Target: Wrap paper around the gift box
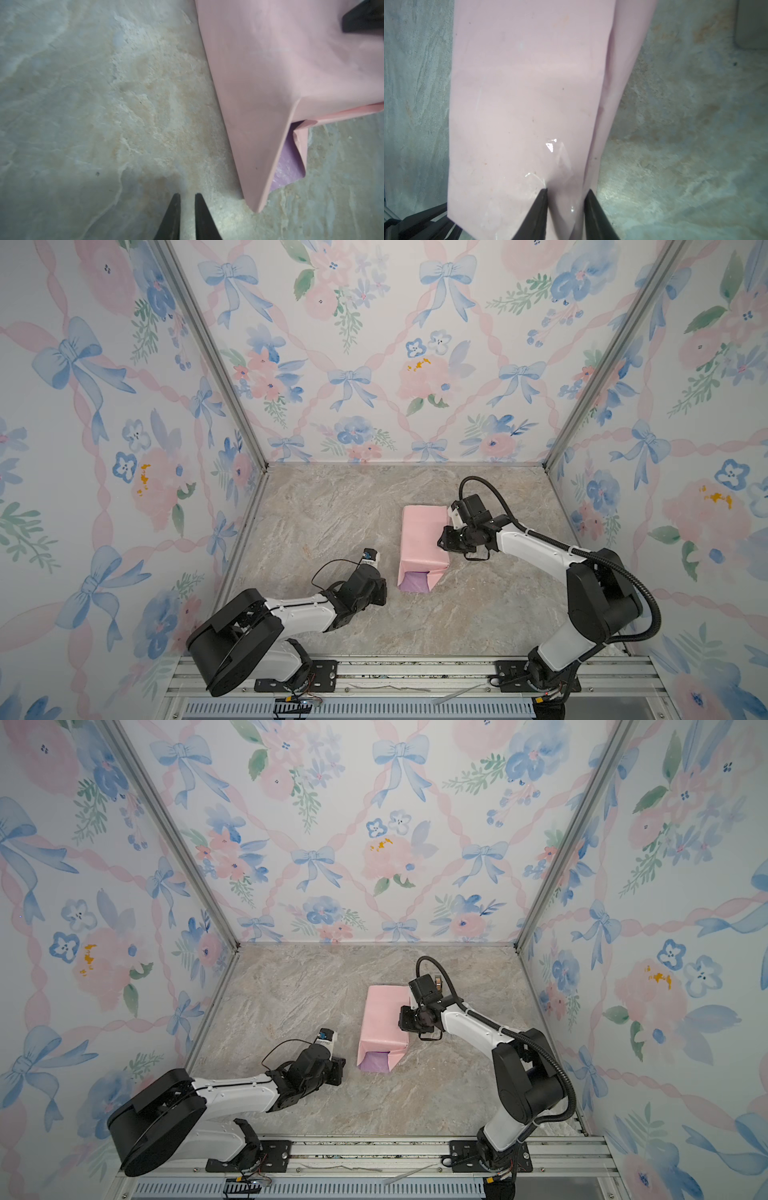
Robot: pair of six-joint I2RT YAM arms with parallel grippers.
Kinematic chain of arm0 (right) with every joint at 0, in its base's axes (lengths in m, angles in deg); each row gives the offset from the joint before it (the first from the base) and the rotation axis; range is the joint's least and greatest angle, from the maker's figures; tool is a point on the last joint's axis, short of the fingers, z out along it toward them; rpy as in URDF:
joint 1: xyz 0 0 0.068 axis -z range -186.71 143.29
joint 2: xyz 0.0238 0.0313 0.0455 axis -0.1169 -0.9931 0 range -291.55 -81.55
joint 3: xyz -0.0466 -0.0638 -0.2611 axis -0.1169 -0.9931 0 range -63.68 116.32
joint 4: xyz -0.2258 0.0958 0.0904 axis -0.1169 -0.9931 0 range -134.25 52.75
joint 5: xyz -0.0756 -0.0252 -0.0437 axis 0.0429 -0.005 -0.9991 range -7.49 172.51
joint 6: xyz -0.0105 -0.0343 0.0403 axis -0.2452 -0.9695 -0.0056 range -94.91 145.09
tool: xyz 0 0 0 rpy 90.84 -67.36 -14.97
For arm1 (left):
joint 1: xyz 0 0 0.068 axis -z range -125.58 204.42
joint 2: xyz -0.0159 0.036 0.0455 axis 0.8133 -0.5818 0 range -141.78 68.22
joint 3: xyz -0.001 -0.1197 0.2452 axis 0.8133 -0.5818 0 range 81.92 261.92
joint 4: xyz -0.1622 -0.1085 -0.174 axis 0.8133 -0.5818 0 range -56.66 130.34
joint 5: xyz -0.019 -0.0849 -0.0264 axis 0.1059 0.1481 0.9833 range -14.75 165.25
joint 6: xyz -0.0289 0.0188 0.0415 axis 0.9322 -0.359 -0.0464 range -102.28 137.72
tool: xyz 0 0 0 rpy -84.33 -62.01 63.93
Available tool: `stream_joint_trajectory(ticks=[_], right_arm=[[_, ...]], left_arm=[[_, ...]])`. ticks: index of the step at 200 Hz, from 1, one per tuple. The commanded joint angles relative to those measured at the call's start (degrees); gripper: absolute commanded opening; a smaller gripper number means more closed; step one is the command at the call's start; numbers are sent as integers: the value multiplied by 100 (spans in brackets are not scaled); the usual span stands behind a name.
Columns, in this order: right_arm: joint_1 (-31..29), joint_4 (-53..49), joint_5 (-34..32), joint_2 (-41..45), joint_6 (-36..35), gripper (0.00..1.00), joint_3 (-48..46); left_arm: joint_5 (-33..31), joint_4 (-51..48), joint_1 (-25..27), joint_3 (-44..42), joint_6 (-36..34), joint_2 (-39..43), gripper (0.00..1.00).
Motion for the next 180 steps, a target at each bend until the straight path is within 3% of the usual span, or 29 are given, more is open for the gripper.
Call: stream_joint_trajectory(ticks=[1, 91, 180], right_arm=[[-124, -324, -101, -97, -32, 30, -158], [-141, -308, -72, -129, -28, 29, -135], [-174, -287, -92, -76, -16, 29, -135]], left_arm=[[486, 398, -4, 208, -112, -321, 15], [1134, 1241, 113, 510, -287, -934, 13], [1252, 2118, 130, 570, -244, -1424, 13]])
